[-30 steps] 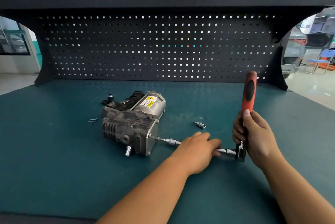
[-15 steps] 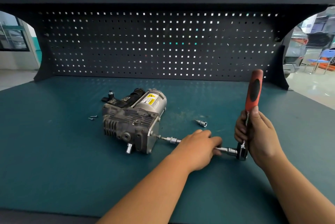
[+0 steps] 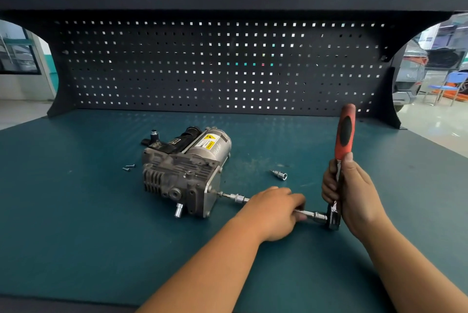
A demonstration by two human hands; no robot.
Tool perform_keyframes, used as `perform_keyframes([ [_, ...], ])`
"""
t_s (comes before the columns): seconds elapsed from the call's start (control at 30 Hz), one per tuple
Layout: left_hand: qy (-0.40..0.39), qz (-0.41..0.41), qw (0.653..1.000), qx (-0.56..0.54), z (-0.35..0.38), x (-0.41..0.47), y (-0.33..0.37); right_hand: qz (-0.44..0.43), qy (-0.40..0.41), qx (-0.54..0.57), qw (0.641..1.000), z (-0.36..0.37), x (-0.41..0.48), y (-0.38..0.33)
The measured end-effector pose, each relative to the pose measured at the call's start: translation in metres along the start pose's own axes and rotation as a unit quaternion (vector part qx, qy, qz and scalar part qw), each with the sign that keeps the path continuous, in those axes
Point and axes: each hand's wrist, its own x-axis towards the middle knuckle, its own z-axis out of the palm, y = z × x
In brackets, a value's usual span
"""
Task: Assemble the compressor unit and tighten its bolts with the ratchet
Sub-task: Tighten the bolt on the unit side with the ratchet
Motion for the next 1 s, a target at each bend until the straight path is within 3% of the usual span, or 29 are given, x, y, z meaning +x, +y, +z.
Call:
perform_keyframes([
  [0.2, -0.002, 0.001, 1.0, 0.02, 0.0, 0.001, 0.001, -0.13, -0.026, -0.11, 0.985, 0.008, -0.022, -0.005],
  [0.3, 0.013, 0.01, 1.0, -0.008, -0.003, 0.0, -0.001, -0.228, -0.11, -0.18, 0.951, 0.005, -0.038, -0.011],
  [0.37, 0.015, 0.017, 0.999, -0.026, -0.005, 0.0, -0.002, -0.311, -0.187, -0.273, 0.891, -0.004, -0.046, -0.017],
  [0.43, 0.015, 0.023, 0.999, -0.023, -0.006, 0.0, -0.003, -0.376, -0.235, -0.397, 0.804, -0.014, -0.054, -0.02],
  [0.53, 0.013, 0.011, 0.999, -0.032, -0.006, 0.001, -0.003, -0.452, -0.245, -0.543, 0.664, -0.029, -0.06, -0.022],
  [0.6, 0.01, 0.003, 0.999, -0.041, -0.006, 0.001, -0.002, -0.471, -0.23, -0.592, 0.613, -0.032, -0.06, -0.02],
  [0.63, 0.011, 0.002, 0.999, -0.042, -0.006, 0.001, -0.002, -0.463, -0.22, -0.597, 0.617, -0.033, -0.057, -0.019],
  [0.67, 0.012, 0.001, 0.999, -0.042, -0.005, 0.001, -0.003, -0.44, -0.209, -0.59, 0.644, -0.033, -0.054, -0.017],
  [0.8, 0.013, 0.004, 1.0, -0.023, -0.001, 0.0, -0.004, -0.184, -0.1, -0.485, 0.849, -0.025, -0.043, -0.01],
  [0.83, 0.015, 0.005, 1.0, -0.021, -0.001, 0.0, -0.004, -0.118, -0.064, -0.452, 0.882, -0.021, -0.038, -0.008],
  [0.9, 0.017, 0.013, 1.0, -0.016, -0.001, 0.0, -0.004, -0.044, 0.009, -0.414, 0.909, -0.014, -0.025, -0.005],
  [1.0, 0.027, 0.033, 0.999, 0.006, -0.002, -0.002, -0.003, 0.031, 0.073, -0.402, 0.912, -0.001, -0.009, -0.002],
])
